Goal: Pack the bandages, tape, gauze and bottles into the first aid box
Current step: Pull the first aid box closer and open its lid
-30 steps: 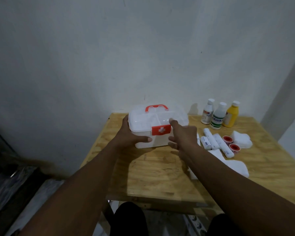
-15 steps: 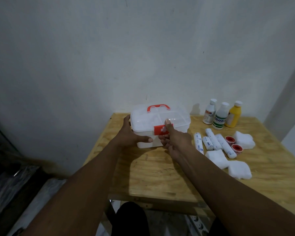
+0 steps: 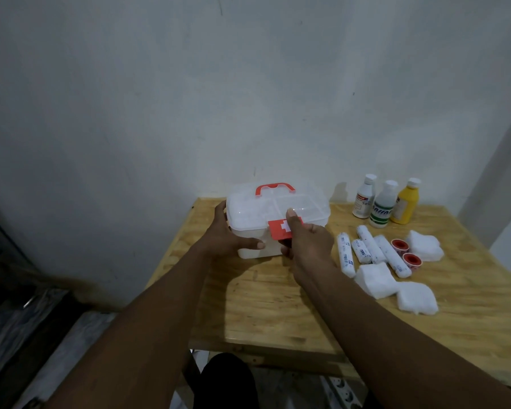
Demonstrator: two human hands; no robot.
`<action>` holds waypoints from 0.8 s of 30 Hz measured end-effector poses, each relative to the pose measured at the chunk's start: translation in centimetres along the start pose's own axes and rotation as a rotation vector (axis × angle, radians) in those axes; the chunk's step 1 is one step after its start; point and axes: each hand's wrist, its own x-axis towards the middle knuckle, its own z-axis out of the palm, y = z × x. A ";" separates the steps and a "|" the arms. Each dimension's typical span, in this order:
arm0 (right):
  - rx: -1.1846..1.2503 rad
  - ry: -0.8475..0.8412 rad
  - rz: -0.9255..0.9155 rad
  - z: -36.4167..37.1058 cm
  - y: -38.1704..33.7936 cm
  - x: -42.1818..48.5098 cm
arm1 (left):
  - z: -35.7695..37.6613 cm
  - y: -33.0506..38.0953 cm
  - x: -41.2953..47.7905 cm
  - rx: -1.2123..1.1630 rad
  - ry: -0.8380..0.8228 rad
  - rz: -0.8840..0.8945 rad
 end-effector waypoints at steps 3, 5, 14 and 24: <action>-0.135 0.048 -0.162 -0.5 -0.1 -0.1 | -0.1 0.1 -0.1 -0.005 -0.021 0.015; -0.219 0.071 -0.304 -0.5 -0.4 -0.3 | -0.4 0.0 0.0 -0.001 -0.050 0.033; -0.718 0.257 -0.819 -0.3 -3.2 1.2 | -1.9 -0.3 0.8 0.043 -0.147 0.033; -0.667 -0.116 -1.053 0.5 -7.9 5.2 | -2.7 -0.8 1.4 0.050 -0.198 0.058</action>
